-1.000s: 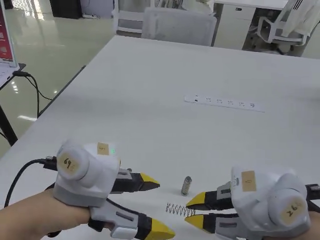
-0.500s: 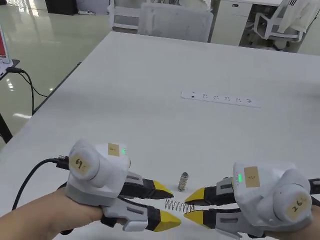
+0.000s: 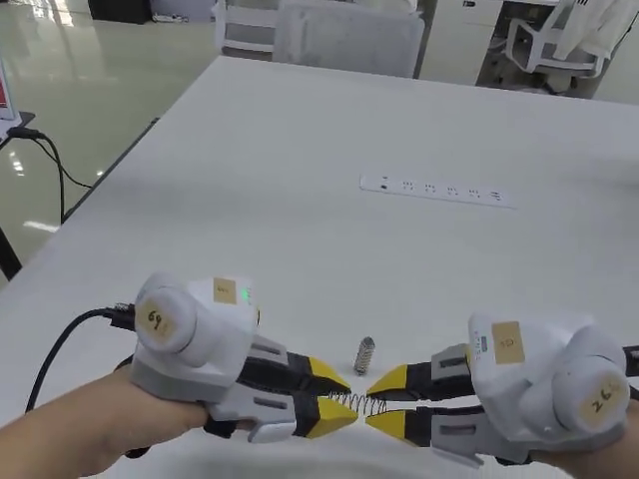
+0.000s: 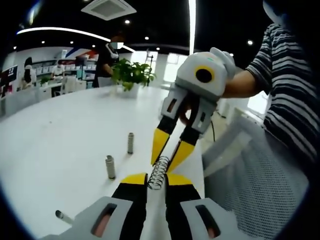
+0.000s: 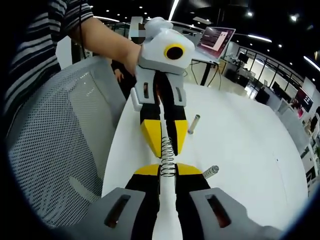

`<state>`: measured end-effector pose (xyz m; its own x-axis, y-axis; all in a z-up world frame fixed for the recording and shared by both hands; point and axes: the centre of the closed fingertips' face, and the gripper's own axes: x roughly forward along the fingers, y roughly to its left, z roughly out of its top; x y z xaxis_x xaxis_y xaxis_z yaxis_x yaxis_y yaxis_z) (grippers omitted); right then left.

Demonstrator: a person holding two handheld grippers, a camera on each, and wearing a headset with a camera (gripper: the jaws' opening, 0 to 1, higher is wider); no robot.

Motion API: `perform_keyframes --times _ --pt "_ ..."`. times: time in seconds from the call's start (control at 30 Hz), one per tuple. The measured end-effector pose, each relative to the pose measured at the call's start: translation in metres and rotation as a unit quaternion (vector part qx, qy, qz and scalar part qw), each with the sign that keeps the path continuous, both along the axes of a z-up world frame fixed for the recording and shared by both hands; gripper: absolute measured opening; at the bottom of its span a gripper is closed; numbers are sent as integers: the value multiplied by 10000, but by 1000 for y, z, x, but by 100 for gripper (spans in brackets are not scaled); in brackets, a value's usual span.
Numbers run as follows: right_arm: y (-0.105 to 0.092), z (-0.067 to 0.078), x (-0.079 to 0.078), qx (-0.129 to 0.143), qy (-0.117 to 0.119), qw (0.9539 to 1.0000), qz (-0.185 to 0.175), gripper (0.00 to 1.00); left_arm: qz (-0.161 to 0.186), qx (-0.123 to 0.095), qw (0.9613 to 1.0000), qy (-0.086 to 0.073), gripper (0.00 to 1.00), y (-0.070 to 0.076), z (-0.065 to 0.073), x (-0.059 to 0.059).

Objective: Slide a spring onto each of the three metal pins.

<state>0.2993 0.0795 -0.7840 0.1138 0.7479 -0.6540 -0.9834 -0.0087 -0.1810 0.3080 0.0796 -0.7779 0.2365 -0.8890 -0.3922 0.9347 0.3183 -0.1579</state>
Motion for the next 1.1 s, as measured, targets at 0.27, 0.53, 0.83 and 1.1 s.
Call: perform_keyframes --times 0.27,0.53,0.83,1.1 --pt "1 3 -1 116 108 9998 -74 8 -140 -38 9999 -87 4 0 3 -1" --pt "-6 -2 0 146 302 9991 -265 10 -228 -36 9997 -51 4 -1 3 -3" --pt "-6 1 1 143 178 9994 -256 7 -223 -16 9997 -92 4 -1 3 0" --pt "-4 16 1 218 104 9996 -131 7 -257 96 9995 -153 3 0 0 0"
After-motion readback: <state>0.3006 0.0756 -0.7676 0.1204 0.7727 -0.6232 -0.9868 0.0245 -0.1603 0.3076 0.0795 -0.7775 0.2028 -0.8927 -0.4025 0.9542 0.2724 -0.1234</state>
